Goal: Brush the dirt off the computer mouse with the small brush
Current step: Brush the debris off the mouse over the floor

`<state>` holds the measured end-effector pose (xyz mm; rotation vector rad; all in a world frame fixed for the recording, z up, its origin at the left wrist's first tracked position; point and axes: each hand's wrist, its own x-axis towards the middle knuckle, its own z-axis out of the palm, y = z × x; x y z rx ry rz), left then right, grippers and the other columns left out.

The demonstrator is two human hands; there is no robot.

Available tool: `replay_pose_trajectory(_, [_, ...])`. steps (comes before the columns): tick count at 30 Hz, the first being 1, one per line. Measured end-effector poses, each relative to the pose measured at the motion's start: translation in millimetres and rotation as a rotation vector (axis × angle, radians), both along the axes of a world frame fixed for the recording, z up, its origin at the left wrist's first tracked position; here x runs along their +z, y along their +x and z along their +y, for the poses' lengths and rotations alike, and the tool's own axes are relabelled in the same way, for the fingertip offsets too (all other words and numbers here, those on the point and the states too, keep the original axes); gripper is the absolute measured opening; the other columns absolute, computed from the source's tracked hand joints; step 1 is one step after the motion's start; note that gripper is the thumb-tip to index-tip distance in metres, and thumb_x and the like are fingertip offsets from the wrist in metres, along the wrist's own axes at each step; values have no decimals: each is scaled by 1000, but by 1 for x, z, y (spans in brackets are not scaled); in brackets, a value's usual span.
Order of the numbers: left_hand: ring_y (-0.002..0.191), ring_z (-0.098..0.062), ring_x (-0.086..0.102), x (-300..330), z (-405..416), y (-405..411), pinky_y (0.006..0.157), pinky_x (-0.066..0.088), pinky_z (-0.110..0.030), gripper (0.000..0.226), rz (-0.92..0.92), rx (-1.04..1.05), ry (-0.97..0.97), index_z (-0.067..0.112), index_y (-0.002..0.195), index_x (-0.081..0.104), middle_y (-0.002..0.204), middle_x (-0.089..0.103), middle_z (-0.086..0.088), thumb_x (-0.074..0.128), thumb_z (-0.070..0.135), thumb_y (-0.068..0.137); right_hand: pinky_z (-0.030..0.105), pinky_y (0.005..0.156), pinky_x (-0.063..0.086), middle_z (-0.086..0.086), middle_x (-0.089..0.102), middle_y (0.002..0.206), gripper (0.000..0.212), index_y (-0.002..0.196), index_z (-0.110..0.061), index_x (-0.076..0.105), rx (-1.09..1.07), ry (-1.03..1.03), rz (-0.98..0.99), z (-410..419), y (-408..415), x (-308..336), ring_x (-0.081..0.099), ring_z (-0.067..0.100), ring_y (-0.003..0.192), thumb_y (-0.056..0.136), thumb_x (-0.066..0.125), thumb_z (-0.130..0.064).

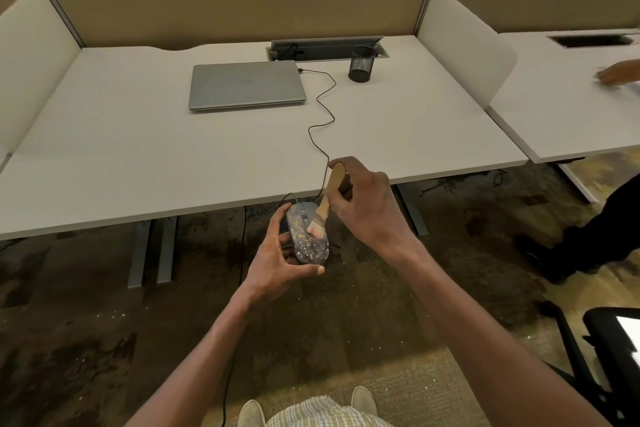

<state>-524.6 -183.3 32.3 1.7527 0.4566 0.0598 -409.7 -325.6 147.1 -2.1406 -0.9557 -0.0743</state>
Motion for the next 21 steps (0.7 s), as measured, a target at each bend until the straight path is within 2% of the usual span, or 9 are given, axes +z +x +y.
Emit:
replay_pose_trajectory(2, [129, -26, 59, 1, 0, 2, 109, 49, -54, 133, -2, -2, -3, 36, 158, 12, 147, 51, -16, 98, 18, 58, 29, 63, 61, 6, 72, 87, 31, 124, -9, 57, -12, 46, -11, 3, 1, 3, 72, 17, 71, 95, 67, -12])
replay_pose_trajectory(5, [131, -28, 58, 2, 2, 4, 109, 48, -54, 135, -1, -2, -13, 36, 158, 11, 148, 50, -17, 99, 21, 57, 31, 64, 61, 6, 72, 88, 31, 125, -8, 56, 11, 32, -8, 5, 0, 1, 71, 16, 71, 95, 66, -11])
replay_pose_trajectory(10, [129, -29, 59, 0, 5, 4, 107, 50, -54, 134, 3, 4, -26, 39, 158, 12, 146, 52, -18, 98, 16, 59, 29, 68, 61, 4, 72, 90, 33, 127, -12, 56, -1, 29, 32, 0, 4, -2, 72, 14, 75, 95, 66, -13])
replay_pose_trajectory(14, [128, -26, 60, 1, 3, 6, 106, 51, -52, 135, -4, 1, -23, 42, 156, 13, 146, 52, -15, 98, 30, 51, 22, 69, 60, 4, 72, 93, 32, 124, -10, 56, -52, 135, 59, 5, 8, 1, 72, 13, 78, 94, 68, -13])
replay_pose_trajectory(18, [126, -29, 62, 0, 4, 7, 105, 52, -54, 136, 2, -3, -27, 42, 156, 14, 144, 54, -16, 98, 32, 49, 22, 71, 59, 4, 72, 95, 28, 120, -12, 54, 12, 42, 56, 1, 8, -2, 71, 15, 83, 95, 64, -6])
replay_pose_trajectory(21, [127, -30, 61, 0, 5, 6, 106, 51, -54, 136, 6, 9, -16, 45, 155, 14, 145, 53, -16, 98, 35, 49, 22, 70, 61, 5, 72, 96, 27, 119, -14, 53, 23, 23, 56, -2, 12, 0, 71, 11, 84, 96, 62, -2])
